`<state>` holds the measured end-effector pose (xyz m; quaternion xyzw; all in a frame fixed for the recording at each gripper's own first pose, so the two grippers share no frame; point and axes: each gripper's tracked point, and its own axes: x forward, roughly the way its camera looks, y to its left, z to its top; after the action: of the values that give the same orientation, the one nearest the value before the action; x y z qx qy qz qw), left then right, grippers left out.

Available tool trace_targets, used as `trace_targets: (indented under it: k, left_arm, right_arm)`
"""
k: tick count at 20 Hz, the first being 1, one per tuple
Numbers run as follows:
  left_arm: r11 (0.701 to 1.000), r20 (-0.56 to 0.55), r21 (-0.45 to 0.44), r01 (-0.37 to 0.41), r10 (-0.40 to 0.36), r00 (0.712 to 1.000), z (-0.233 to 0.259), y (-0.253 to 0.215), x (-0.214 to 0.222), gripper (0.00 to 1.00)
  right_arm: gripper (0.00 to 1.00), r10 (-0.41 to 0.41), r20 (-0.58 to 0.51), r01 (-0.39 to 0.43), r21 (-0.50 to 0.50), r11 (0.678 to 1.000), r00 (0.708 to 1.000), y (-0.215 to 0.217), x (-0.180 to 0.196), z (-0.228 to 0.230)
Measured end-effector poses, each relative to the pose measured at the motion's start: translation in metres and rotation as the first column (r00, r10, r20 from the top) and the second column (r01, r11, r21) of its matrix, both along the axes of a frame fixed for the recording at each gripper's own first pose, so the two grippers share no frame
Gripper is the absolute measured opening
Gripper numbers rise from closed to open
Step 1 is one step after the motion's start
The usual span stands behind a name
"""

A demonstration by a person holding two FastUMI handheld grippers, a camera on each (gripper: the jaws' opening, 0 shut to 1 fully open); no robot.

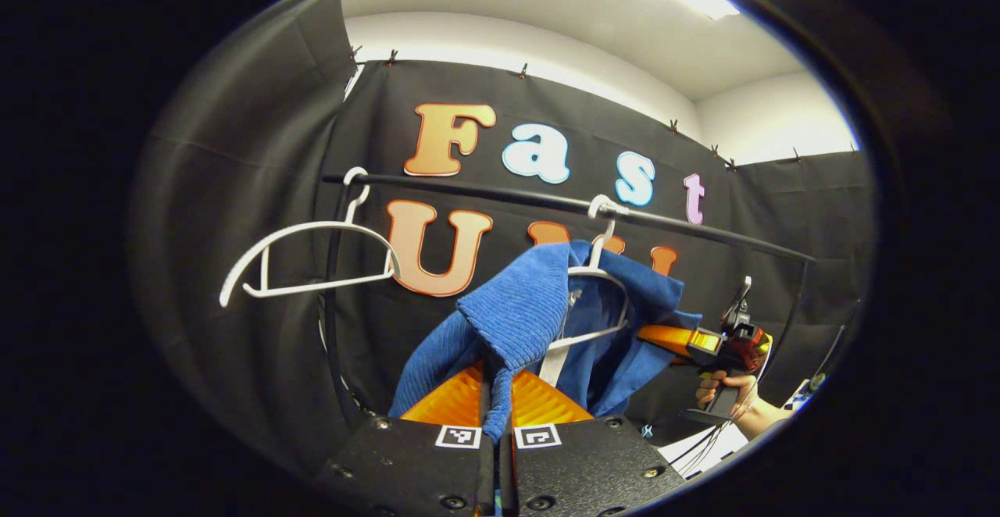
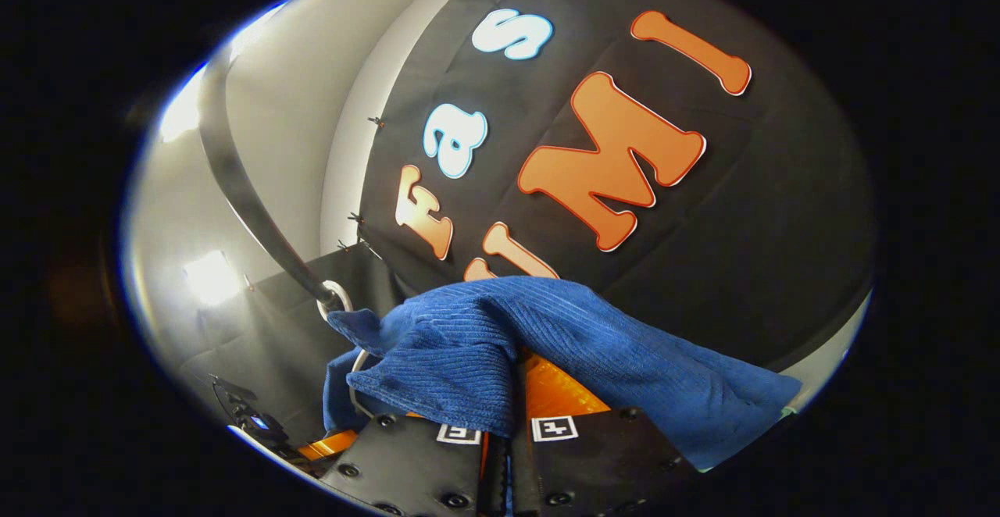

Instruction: Grasp the clothes on the hanger with both hands and then place them into the laundry hamper below.

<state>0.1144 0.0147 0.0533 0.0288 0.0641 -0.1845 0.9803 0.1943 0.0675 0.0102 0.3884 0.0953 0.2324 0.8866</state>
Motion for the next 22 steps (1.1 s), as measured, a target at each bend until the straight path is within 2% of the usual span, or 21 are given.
trace_targets:
  k: [7, 12, 14, 17, 19, 22]
  left_arm:
    - [1.000, 0.063, -0.022, -0.022, 0.023, 0.998, 0.043, 0.019, 0.009, 0.02]
    - [0.997, 0.153, 0.050, -0.061, 0.053, 0.987, 0.071, 0.040, 0.021, 0.02]
    - [0.995, 0.154, 0.068, -0.073, 0.062, 0.986, 0.071, 0.045, 0.028, 0.05]
    - [0.996, 0.147, 0.029, -0.088, 0.083, 0.986, 0.073, 0.055, 0.040, 0.00]
    - [0.997, 0.145, 0.005, -0.083, 0.081, 0.986, 0.070, 0.061, 0.054, 0.02]
    - [0.997, 0.132, 0.015, -0.080, 0.078, 0.988, 0.062, 0.067, 0.072, 0.02]
  right_arm:
    - [0.17, 0.042, 0.063, -0.051, 0.139, 0.989, 0.997, -0.010, 0.000, 0.042]
    - [0.17, 0.055, 0.050, -0.065, 0.249, 0.966, 0.997, -0.019, 0.003, 0.057]
    - [0.17, 0.051, 0.046, -0.062, 0.283, 0.957, 0.998, -0.024, 0.006, 0.061]
    - [0.17, 0.052, 0.037, -0.061, 0.317, 0.947, 0.998, -0.028, 0.011, 0.061]
    - [0.17, 0.051, 0.031, -0.058, 0.341, 0.938, 0.998, -0.031, 0.018, 0.064]
    - [0.17, 0.039, 0.020, -0.044, 0.346, 0.937, 0.999, -0.037, 0.029, 0.063]
